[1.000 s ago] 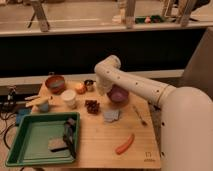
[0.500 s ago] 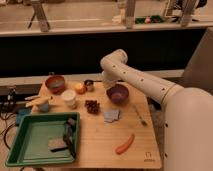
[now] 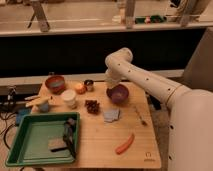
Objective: Place grapes in purple bowl
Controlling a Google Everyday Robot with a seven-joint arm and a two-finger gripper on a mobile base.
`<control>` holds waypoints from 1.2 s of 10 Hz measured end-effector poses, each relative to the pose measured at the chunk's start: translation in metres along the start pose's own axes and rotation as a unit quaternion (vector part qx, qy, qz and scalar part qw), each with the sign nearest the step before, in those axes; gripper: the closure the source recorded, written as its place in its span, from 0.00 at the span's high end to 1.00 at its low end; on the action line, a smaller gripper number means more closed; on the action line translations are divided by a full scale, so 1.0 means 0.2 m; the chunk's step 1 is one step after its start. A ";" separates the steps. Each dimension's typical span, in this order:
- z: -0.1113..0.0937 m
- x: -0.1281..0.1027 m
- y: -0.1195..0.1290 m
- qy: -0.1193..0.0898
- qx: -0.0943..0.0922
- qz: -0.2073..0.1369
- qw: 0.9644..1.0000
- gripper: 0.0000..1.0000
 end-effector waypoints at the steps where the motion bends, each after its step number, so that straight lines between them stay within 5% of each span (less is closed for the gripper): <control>1: 0.01 -0.05 -0.04 -0.006 -0.004 -0.021 1.000 0.49; 3: 0.06 -0.19 -0.15 -0.020 -0.010 -0.081 0.996 0.68; 4: 0.09 -0.28 -0.21 -0.025 -0.011 -0.132 0.991 0.77; 6: 0.13 -0.37 -0.28 -0.023 -0.013 -0.222 0.975 0.80; 8: 0.17 -0.38 -0.29 -0.016 -0.016 -0.259 0.966 0.80; 10: 0.19 -0.34 -0.27 -0.016 -0.019 -0.277 0.960 0.80; 12: 0.23 -0.33 -0.24 -0.035 -0.025 -0.305 0.951 0.80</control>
